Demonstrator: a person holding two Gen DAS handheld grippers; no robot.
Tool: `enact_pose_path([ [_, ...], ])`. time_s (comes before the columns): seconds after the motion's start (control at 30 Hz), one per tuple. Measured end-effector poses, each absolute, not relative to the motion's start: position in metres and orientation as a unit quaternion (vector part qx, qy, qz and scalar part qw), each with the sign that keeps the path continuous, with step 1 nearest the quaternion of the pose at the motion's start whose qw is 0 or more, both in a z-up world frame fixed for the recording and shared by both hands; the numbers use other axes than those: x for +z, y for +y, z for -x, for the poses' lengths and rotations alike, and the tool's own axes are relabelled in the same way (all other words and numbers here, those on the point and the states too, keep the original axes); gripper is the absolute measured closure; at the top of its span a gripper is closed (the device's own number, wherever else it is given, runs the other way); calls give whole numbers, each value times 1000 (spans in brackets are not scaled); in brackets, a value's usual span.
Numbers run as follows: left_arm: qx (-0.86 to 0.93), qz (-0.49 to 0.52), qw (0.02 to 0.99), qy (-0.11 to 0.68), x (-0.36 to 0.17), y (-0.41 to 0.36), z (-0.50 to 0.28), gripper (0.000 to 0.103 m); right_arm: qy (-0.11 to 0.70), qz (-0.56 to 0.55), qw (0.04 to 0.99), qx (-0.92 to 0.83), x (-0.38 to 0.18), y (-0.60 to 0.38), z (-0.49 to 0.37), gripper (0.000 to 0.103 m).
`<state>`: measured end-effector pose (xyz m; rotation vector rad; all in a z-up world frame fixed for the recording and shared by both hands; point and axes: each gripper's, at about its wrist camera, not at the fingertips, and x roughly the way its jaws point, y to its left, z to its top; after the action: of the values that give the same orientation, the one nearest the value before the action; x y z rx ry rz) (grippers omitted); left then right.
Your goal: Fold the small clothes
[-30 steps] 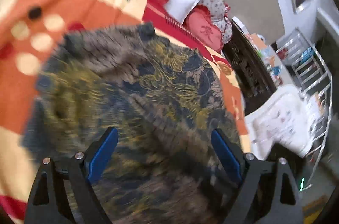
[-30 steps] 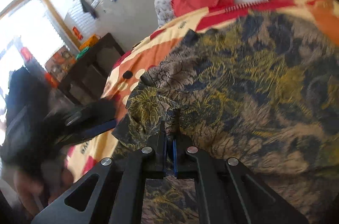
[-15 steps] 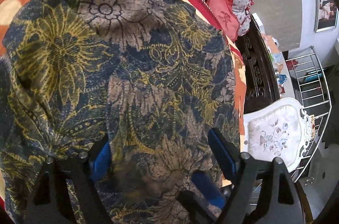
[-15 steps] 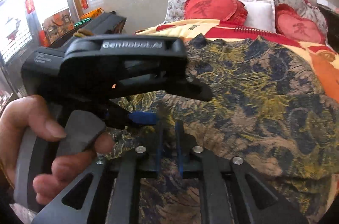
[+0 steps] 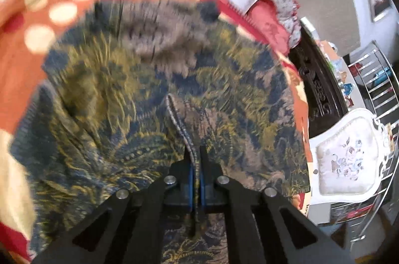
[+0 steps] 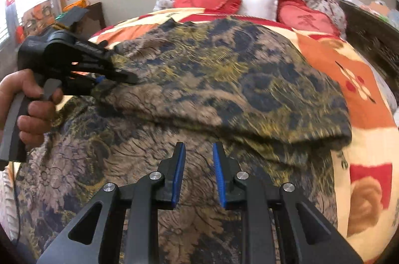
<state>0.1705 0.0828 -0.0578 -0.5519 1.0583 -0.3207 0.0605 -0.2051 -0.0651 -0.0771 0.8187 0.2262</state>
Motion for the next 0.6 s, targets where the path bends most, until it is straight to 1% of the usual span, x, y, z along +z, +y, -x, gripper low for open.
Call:
enact_pose_path([
  [0.07, -152, 249, 831, 473, -40, 88, -168, 100, 415, 44, 904, 99, -75, -204, -63, 68],
  [0.17, -154, 225, 852, 446, -10, 105, -164, 100, 414, 34, 904, 102, -75, -208, -63, 68],
  [0.27, -128, 191, 869, 437, 2, 126, -166, 100, 418, 19, 902, 109, -76, -213, -66, 68],
  [0.4, -93, 189, 868, 450, -12, 148, -174, 100, 419, 2, 901, 114, -77, -219, -69, 68],
  [0.6, -56, 150, 860, 484, -55, 141, -173, 98, 421, 0, 900, 114, -78, -219, -68, 68],
])
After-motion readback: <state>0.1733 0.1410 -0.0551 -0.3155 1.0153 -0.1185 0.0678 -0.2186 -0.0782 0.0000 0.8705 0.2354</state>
